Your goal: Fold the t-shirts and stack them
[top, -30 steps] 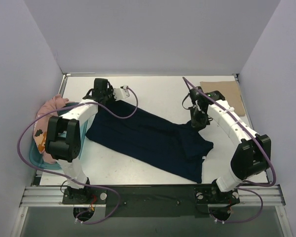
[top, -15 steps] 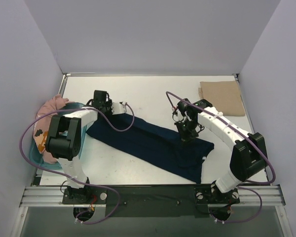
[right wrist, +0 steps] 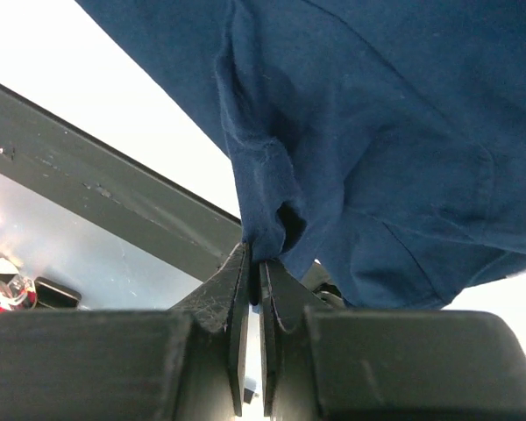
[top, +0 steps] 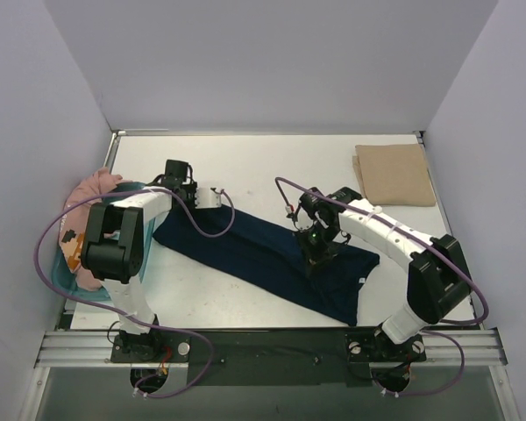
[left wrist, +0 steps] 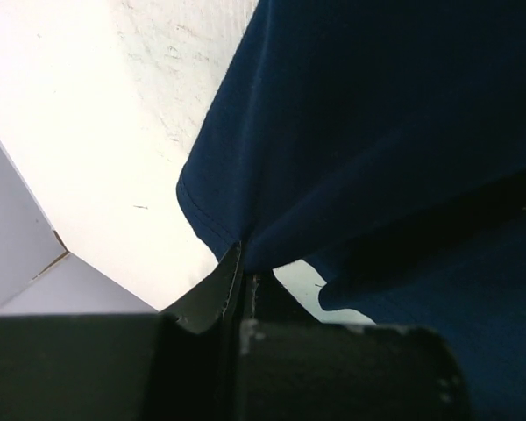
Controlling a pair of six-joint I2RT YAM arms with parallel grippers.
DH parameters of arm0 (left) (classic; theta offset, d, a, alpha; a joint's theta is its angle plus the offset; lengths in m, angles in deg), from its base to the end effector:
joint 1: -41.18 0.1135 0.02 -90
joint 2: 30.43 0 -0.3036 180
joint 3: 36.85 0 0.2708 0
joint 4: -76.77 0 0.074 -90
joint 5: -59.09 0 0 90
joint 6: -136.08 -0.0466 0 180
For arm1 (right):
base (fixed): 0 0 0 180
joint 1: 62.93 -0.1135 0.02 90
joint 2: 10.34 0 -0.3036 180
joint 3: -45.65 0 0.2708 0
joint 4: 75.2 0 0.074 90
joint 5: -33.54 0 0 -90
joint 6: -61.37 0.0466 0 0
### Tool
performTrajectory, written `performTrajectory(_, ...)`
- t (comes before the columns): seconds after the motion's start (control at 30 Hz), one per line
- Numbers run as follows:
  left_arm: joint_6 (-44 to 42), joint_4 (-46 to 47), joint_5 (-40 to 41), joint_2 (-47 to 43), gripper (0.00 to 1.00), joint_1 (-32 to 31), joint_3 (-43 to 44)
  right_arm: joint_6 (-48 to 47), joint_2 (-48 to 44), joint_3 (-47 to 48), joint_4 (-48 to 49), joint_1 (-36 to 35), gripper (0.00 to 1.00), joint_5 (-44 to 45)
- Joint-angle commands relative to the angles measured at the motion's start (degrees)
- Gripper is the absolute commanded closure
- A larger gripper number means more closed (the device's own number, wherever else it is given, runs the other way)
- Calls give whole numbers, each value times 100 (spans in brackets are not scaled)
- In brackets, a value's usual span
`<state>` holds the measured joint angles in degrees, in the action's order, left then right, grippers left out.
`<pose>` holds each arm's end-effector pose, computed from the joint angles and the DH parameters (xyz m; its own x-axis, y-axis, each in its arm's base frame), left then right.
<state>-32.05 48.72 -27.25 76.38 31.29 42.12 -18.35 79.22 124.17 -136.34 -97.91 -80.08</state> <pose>0.4092 -0.0683 0.1779 -0.0345 0.9974 -0.0636 0.8262 0.0643 0.5597 0.2508 0.1983 0.2541 -0.8792 -0.4156 -0.2330 -0.4765 0.7669 0.4299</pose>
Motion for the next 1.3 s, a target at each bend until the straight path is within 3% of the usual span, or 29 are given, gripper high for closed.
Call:
performTrajectory(0.0,-316,-66,47,-89,100,136,150,-132,158,38,-167,-202,100,-292)
performTrajectory(0.2,-782,-312,-111,-300,98,233,-34,-176,264,3,-159,-219,100,-310)
performTrajectory(0.27,-870,-313,-67,-336,69,259,-113,-193,325,20,-141,-220,100,-319)
performTrajectory(0.3,-880,-330,-67,-362,47,260,-113,-193,343,55,-132,-237,100,-302)
performTrajectory(0.37,-748,-531,-190,-441,18,268,44,-228,422,152,-115,-272,100,-293)
performTrajectory(0.4,-548,-811,-364,-467,15,277,141,-255,500,213,-106,-290,100,-284)
performTrajectory(0.63,420,-2684,-1894,-687,13,190,1538,-571,1002,846,-114,-738,100,-143)
performTrajectory(0.87,553,-3941,-3335,-819,16,40,1898,-826,1029,794,-1,-896,100,-459)
performTrajectory(0.9,553,-4073,-3667,-793,16,22,1926,-748,1055,759,61,-940,95,-434)
performTrajectory(0.93,562,-4100,-3801,-758,16,-39,1943,-695,1072,689,270,-949,80,-355)
performTrajectory(1.0,623,-4039,-3917,-705,16,-188,1935,-476,1177,723,473,-993,59,-171)
performTrajectory(1.17,756,-3880,-4013,-652,18,-452,1961,367,599,944,536,-1466,47,751)
performTrajectory(1.27,178,-4214,-4092,-687,23,-619,1900,1087,-295,262,693,-1521,43,1174)
